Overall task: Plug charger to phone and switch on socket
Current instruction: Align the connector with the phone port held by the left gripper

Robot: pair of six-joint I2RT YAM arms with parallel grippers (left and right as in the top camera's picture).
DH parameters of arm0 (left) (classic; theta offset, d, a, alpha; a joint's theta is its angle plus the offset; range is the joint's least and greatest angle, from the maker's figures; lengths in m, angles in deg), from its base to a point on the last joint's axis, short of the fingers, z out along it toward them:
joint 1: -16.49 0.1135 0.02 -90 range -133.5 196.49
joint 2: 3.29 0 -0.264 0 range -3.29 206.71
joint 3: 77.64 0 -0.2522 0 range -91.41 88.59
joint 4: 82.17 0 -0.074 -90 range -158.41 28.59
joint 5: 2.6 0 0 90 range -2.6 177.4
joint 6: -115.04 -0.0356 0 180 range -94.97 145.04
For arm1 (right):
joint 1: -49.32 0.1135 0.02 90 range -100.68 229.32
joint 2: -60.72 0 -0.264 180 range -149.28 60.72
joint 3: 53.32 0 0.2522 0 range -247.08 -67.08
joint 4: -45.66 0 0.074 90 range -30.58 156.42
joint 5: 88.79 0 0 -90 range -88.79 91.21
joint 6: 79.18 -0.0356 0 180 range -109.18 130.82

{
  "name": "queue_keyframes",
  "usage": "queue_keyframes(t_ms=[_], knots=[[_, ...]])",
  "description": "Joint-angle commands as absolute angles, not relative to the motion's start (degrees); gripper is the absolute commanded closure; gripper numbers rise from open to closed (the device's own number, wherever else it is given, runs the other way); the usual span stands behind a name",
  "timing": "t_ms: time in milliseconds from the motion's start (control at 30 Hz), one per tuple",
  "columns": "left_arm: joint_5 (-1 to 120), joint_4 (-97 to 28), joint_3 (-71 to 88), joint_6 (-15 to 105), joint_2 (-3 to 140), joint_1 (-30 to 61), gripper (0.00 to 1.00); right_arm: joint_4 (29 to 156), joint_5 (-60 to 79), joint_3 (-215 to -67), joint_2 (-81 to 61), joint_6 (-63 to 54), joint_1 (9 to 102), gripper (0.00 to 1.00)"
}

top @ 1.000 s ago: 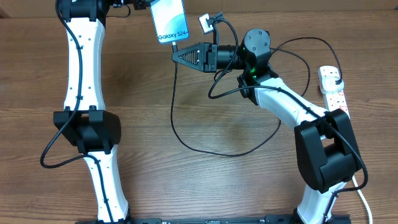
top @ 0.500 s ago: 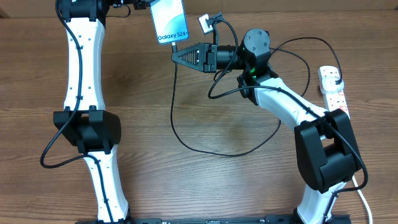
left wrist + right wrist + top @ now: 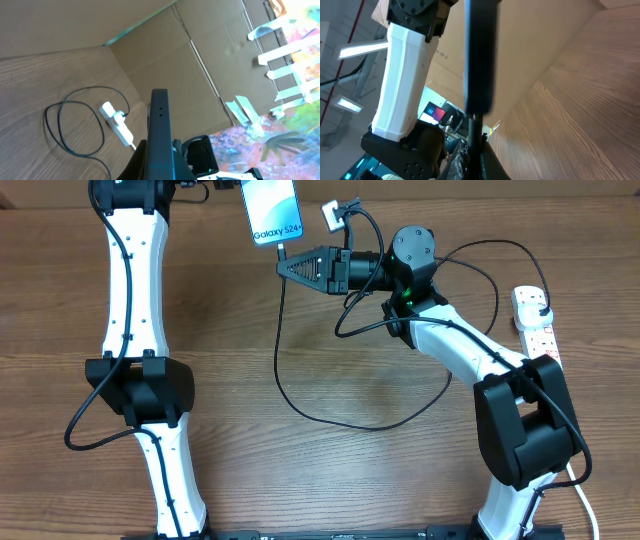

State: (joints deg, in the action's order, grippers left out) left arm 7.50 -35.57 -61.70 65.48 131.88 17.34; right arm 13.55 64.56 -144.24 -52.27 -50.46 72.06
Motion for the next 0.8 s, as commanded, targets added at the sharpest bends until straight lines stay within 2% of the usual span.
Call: queue_keyframes(t_ms=[0, 333, 567, 767], knots=[[6.61, -38.21, -61.94, 70.64, 132.04, 17.82, 0.96, 13.20, 63.38, -145.21, -51.57, -50.72, 71.69, 0.96], [6.61, -39.44, -61.94, 71.80, 132.04, 17.82, 0.96, 12.74, 63.36, -145.21, -51.57, -51.22, 71.69, 0.96], [6.59, -39.96, -61.94, 71.82, 132.04, 17.82, 0.96, 4.37, 63.34, -145.21, -51.57, -58.22, 71.69, 0.96], [6.63, -40.00, -61.94, 73.15, 132.04, 17.82, 0.96, 6.43, 63.34, -145.16, -51.57, -57.97, 71.69, 0.96]])
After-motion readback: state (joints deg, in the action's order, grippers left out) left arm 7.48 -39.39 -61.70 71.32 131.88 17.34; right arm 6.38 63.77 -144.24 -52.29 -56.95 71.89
